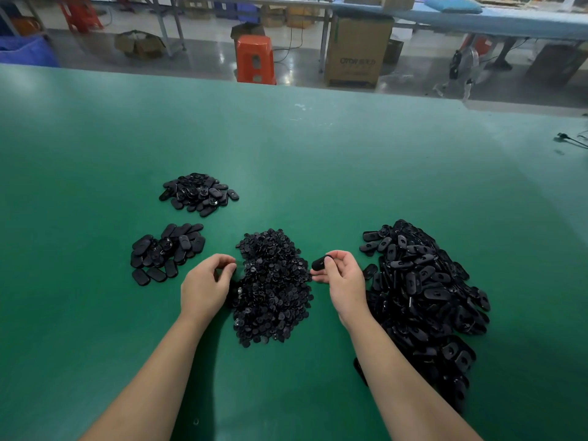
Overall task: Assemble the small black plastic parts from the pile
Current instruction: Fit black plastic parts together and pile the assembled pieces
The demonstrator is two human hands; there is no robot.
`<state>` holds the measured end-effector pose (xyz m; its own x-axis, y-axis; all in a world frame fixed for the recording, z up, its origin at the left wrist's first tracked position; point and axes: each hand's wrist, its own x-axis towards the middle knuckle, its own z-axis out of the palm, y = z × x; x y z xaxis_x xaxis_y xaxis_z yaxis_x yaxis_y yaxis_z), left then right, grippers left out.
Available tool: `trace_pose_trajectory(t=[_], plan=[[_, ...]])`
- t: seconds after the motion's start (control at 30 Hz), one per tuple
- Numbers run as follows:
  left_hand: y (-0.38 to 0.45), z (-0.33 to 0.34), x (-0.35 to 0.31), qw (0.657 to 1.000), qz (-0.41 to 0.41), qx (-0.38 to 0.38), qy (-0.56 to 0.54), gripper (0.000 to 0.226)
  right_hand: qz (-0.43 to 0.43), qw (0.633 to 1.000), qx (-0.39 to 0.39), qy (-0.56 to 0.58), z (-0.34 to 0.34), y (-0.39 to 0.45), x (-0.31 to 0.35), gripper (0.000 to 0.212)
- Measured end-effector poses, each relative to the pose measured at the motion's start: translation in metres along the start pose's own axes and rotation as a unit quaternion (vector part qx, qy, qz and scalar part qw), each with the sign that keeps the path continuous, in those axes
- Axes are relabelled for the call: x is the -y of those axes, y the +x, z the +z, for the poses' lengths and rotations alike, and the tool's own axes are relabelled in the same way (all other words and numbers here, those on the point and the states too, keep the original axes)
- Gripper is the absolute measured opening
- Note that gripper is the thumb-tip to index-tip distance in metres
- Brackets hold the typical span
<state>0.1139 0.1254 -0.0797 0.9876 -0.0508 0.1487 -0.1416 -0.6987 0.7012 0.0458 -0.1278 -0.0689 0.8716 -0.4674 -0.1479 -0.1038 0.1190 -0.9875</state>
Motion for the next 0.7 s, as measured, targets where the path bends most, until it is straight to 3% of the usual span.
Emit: trace_pose_trajectory(t=[0.23, 0.53, 0.7], plan=[[0.0006, -0.0010, -0.0011, 1.000, 0.009, 0.003, 0.008, 0.015, -0.002, 1.000, 0.000, -0.009, 0.0001, 0.0002, -0.0012, 0.007], [0.0004, -0.0051, 0.0051, 0.994, -0.036, 0.014, -0.100, 0.016, -0.003, 1.000, -0.003, -0.030, 0.0007, 0.0003, -0.0027, 0.007], [0.0000, -0.0034, 0.0031, 0.998, -0.028, 0.003, -0.064, 0.016, -0.004, 0.999, -0.002, -0.035, -0.0002, -0.0005, -0.0023, 0.008]])
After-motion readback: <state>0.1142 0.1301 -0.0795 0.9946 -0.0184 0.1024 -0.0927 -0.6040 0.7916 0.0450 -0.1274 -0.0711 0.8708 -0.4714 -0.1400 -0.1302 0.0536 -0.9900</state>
